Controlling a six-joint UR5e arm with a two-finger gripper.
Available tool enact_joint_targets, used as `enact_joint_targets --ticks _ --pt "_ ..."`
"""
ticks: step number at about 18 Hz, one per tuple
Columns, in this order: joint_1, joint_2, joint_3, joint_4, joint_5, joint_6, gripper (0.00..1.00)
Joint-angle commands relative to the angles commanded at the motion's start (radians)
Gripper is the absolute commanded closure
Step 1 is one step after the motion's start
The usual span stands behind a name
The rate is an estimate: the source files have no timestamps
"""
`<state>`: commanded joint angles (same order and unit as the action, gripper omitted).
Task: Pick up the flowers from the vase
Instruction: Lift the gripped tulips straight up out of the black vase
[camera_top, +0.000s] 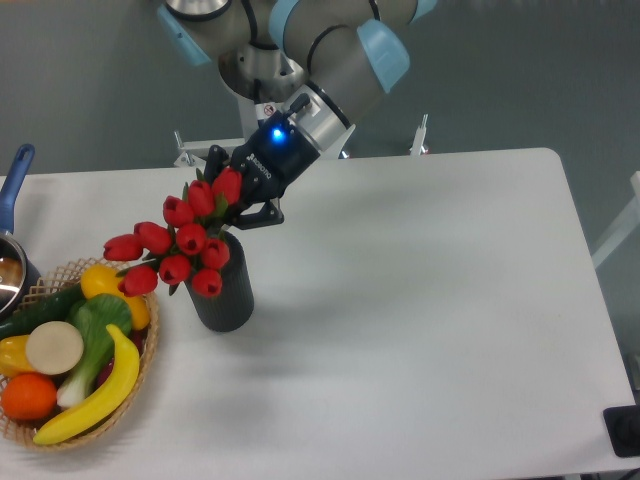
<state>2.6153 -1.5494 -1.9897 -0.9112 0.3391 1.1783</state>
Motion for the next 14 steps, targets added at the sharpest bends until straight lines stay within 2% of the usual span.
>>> enact_joint_targets --ticks 8,14 --pt "0.052 0.028 0.084 0.0 -0.051 -0.181 0.93" --pt "0.104 0.02 0.15 -0.002 -0.054 -0.221 0.93"
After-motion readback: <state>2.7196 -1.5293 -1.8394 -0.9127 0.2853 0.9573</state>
